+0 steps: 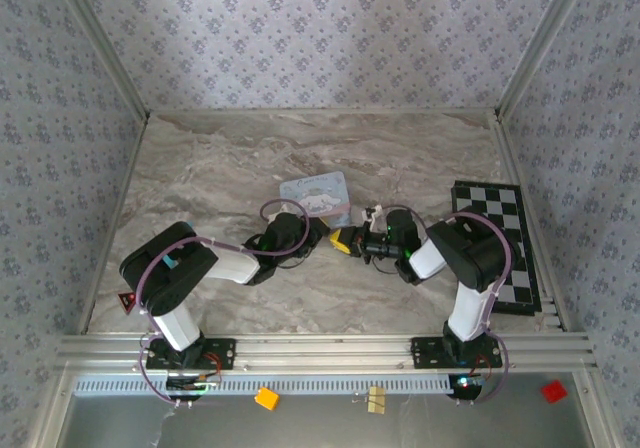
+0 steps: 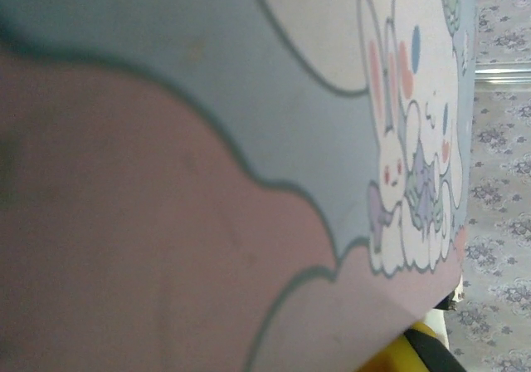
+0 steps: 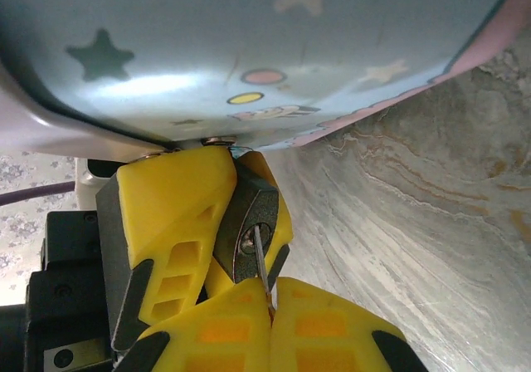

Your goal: Unlock a padlock with a key

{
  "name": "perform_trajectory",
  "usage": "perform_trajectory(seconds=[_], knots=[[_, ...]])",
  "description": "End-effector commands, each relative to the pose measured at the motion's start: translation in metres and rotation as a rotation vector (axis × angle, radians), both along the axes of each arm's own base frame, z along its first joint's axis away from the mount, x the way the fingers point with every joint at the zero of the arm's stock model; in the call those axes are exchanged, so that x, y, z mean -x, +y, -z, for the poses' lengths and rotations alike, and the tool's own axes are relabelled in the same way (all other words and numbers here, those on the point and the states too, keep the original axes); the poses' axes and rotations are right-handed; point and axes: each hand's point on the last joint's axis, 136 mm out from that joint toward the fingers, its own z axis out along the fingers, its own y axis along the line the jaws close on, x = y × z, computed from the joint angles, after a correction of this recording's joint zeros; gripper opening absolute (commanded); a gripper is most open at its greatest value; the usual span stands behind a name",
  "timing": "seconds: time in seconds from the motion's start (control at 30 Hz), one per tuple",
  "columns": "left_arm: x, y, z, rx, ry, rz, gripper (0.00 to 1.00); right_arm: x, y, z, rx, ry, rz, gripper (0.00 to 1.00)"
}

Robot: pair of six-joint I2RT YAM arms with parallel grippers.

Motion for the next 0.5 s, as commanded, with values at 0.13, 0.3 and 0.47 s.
perform_trajectory(seconds=[0.13, 0.3, 0.47], knots=[[0.066, -0.068, -0.036, 0.169, -0.005, 0.387, 0.07, 0.009, 0.029, -0.046, -0.094, -0.184, -0.057, 0.00], [0.065, -0.070, -0.032, 0.173, 0.000, 0.388, 0.10, 0.012, 0.031, -0.044, -0.096, -0.181, -0.058, 0.00], [0.066, -0.071, -0.030, 0.177, 0.002, 0.391, 0.14, 0.012, 0.033, -0.044, -0.097, -0.179, -0.058, 0.00]])
